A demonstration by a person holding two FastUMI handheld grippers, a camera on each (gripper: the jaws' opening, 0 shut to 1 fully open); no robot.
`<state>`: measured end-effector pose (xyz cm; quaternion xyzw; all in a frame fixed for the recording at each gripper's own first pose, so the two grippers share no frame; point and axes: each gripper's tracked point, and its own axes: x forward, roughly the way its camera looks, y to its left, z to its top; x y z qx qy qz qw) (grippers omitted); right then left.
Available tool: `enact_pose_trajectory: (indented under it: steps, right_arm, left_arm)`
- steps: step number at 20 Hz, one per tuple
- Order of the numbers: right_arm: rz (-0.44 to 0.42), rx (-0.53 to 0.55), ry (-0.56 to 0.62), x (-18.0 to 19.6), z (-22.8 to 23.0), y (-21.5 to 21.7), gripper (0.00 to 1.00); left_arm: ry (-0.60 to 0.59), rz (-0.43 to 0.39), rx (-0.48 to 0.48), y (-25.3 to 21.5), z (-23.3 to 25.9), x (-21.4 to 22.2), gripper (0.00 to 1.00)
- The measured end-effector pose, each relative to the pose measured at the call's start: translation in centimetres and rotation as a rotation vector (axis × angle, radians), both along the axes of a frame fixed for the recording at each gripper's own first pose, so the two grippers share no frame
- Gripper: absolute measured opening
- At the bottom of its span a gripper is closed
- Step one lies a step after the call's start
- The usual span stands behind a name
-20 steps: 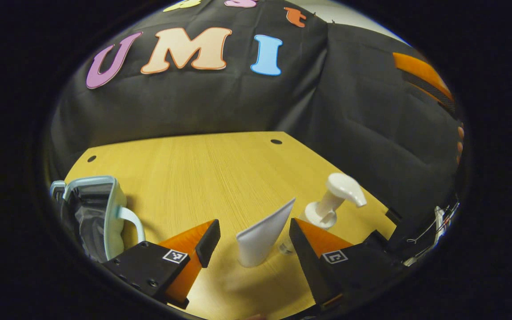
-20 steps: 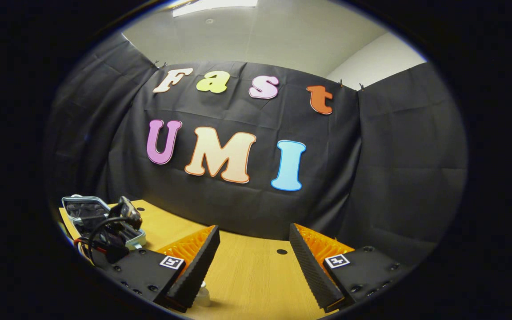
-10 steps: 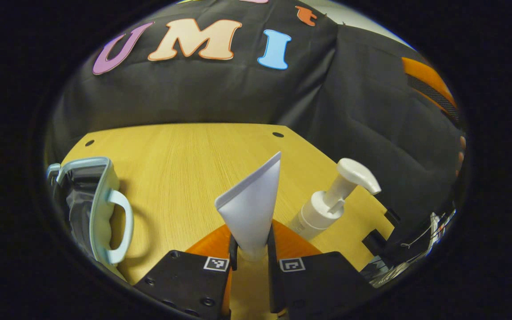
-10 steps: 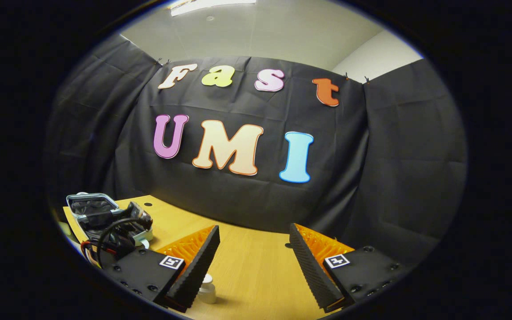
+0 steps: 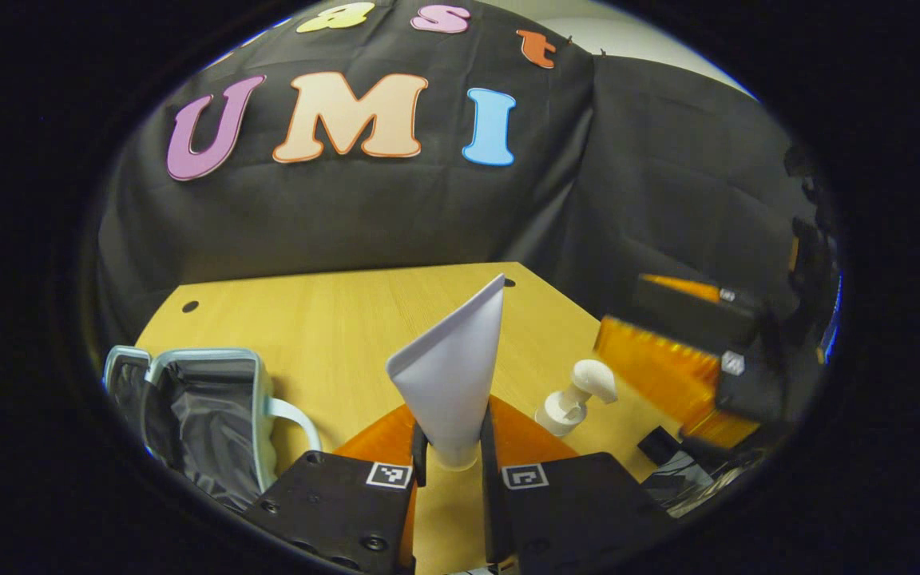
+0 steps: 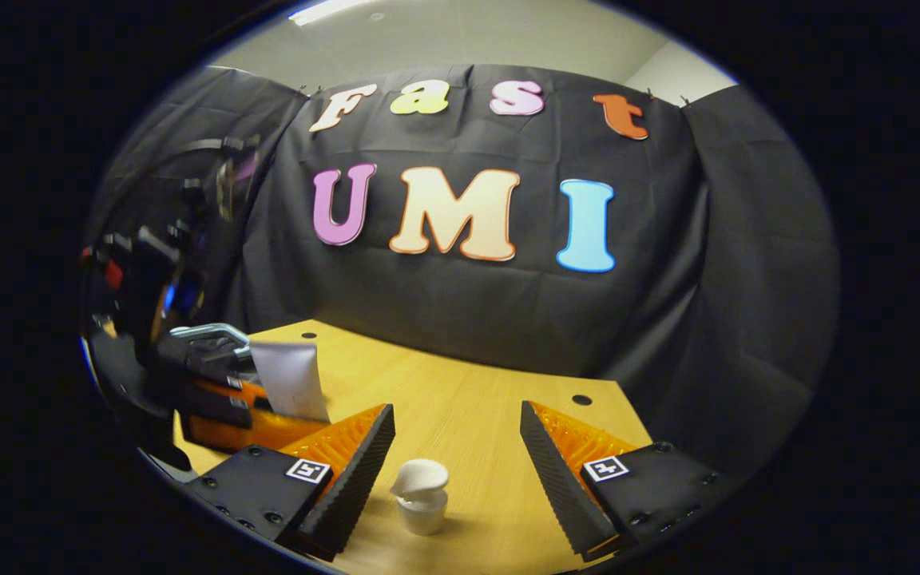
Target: First open the suitcase, pack the skin care products into it, and then close the suitcase.
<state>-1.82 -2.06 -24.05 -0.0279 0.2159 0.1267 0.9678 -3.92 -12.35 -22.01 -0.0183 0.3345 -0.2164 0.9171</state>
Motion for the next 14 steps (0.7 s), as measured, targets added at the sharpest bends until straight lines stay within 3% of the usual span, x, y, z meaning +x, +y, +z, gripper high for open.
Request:
enact_pose_trajectory:
  steps: [12,14]
  right_arm:
    - [0.087,-0.06,0.242,-4.0,-13.7,2.8,0.99]
    - [0.091,-0.058,0.284,-4.1,-14.9,2.6,0.92]
  left_arm:
    - [-0.035,0.083,0.058,5.0,3.0,-0.5,0.26]
    - [-0.03,0.102,0.062,6.0,3.0,-0.5,0.26]
